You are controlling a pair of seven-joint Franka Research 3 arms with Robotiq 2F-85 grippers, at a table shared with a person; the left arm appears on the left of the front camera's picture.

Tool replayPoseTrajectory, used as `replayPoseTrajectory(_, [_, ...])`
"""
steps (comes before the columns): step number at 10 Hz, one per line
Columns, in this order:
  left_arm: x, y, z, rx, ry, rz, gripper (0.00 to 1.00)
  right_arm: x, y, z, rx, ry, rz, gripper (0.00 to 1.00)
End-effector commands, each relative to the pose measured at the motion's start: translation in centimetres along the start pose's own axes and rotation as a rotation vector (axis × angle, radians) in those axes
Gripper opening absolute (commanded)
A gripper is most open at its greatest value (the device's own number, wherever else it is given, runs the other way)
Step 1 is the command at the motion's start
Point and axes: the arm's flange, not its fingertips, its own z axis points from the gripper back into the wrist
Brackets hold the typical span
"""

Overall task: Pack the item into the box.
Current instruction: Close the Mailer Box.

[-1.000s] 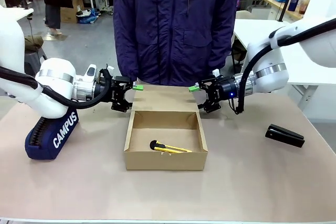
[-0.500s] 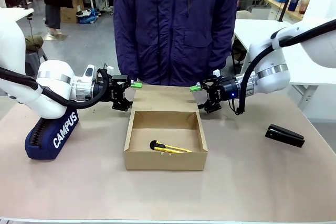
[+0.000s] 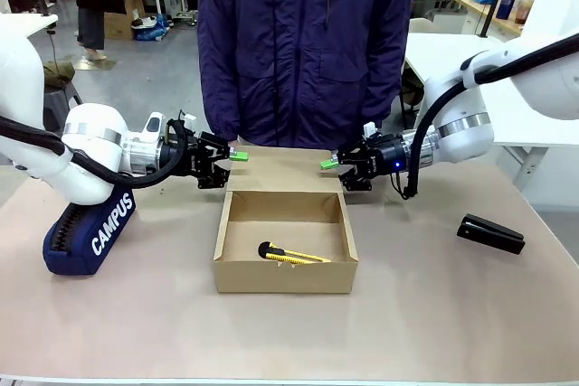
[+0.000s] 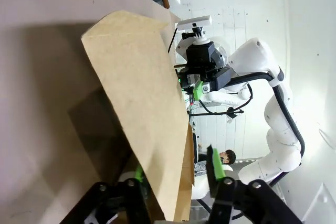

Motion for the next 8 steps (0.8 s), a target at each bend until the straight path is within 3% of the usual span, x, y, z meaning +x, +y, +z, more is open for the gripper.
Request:
replayPoseTrajectory(1, [0.2, 0.4, -0.1, 0.003, 0.035, -0.013, 0.42, 0.4, -0.1, -0.4, 0.017, -0.016, 0.036, 0.4])
replayPoseTrajectory(5, [0.3, 0.6, -0.3, 0.003, 0.051, -0.019, 0.42, 0.2, -0.2, -0.4, 0.011, -0.023, 0.053, 0.4])
replayPoseTrajectory(8, [-0.4, -0.6, 0.1, 0.001, -0.006, -0.124, 0.42, -0.8, 1.2, -0.1, 0.01, -0.062, 0.192, 0.4])
